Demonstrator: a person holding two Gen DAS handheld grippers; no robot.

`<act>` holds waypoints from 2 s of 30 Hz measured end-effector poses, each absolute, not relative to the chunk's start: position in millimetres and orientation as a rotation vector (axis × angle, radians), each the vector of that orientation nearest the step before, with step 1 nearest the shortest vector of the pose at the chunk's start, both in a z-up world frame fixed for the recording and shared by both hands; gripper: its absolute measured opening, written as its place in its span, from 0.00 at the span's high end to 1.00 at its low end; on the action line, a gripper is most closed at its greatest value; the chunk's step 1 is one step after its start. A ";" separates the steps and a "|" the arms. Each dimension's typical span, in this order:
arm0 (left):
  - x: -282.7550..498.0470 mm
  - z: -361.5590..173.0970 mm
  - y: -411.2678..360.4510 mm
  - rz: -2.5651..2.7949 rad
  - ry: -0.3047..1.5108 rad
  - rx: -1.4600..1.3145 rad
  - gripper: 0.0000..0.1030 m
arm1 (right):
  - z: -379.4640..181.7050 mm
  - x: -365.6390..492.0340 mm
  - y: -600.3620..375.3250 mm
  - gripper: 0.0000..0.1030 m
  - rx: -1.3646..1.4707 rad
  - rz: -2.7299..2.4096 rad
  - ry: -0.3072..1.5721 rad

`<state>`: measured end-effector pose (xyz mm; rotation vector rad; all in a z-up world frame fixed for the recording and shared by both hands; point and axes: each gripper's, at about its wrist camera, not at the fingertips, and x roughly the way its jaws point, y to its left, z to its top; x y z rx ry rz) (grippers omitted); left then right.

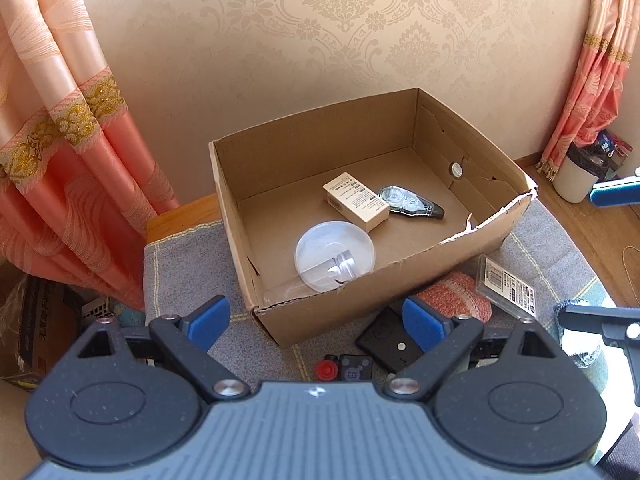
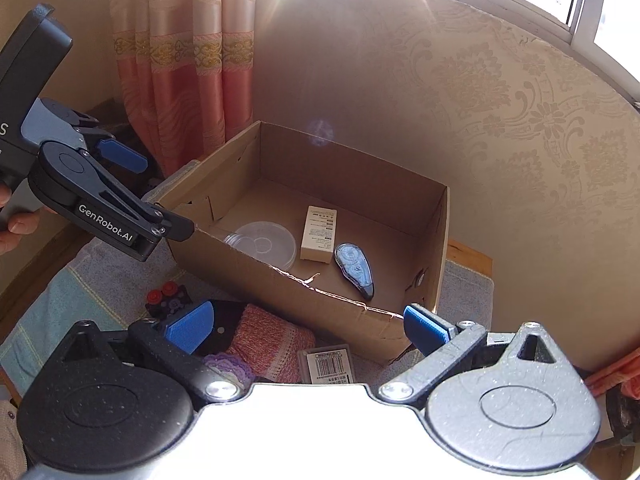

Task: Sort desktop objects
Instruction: 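Move the left gripper back to the table toward the light blue toy figure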

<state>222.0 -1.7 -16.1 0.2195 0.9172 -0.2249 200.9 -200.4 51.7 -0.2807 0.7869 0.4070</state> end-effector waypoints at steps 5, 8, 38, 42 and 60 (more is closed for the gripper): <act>200.5 -28.6 5.4 -0.249 0.938 0.222 0.09 | 39.1 183.1 -203.2 0.00 -0.274 0.428 0.811; 189.6 -37.5 9.9 -0.255 0.953 0.221 0.09 | 28.9 173.9 -205.4 0.00 -0.264 0.434 0.833; 125.8 -108.8 -5.2 -0.586 0.874 0.508 0.09 | -40.3 120.0 -197.4 0.00 -0.342 0.579 0.938; 131.4 -117.3 -5.5 -0.623 0.878 0.562 0.09 | -42.8 120.3 -193.7 0.00 -0.363 0.628 0.936; 151.9 -131.6 -12.7 -0.728 0.911 0.561 0.27 | -54.4 138.3 -185.9 0.01 -0.426 0.714 0.925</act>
